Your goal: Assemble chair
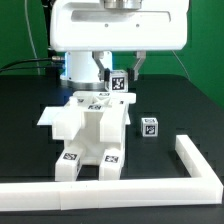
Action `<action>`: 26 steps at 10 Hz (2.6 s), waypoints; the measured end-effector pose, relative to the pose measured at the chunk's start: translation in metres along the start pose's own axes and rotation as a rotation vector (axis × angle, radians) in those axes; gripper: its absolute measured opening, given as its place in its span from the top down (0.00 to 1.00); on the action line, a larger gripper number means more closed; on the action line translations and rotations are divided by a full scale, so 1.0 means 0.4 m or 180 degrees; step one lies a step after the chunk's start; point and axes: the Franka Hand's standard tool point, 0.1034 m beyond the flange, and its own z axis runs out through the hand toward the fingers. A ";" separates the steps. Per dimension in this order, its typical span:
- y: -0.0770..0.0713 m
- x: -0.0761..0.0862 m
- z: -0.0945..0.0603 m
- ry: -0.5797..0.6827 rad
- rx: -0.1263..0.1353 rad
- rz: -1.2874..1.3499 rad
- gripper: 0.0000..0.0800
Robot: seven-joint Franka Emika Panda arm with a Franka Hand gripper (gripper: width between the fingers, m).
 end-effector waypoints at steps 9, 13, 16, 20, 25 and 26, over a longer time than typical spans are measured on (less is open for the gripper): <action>-0.007 -0.003 0.037 -0.0002 -0.0032 0.0003 0.64; 0.001 -0.003 0.046 0.0065 -0.0056 -0.0007 0.64; 0.001 -0.002 0.046 0.0065 -0.0056 -0.0006 0.64; 0.001 -0.003 0.046 0.0064 -0.0056 -0.0006 0.22; 0.003 -0.011 0.041 0.0039 0.0076 0.0091 0.19; 0.007 -0.016 0.040 0.0048 0.0161 0.0153 0.19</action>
Offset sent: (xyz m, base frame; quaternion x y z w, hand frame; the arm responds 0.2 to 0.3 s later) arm 0.0000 0.0037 -0.0081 -0.0001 0.0062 0.0027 1.0000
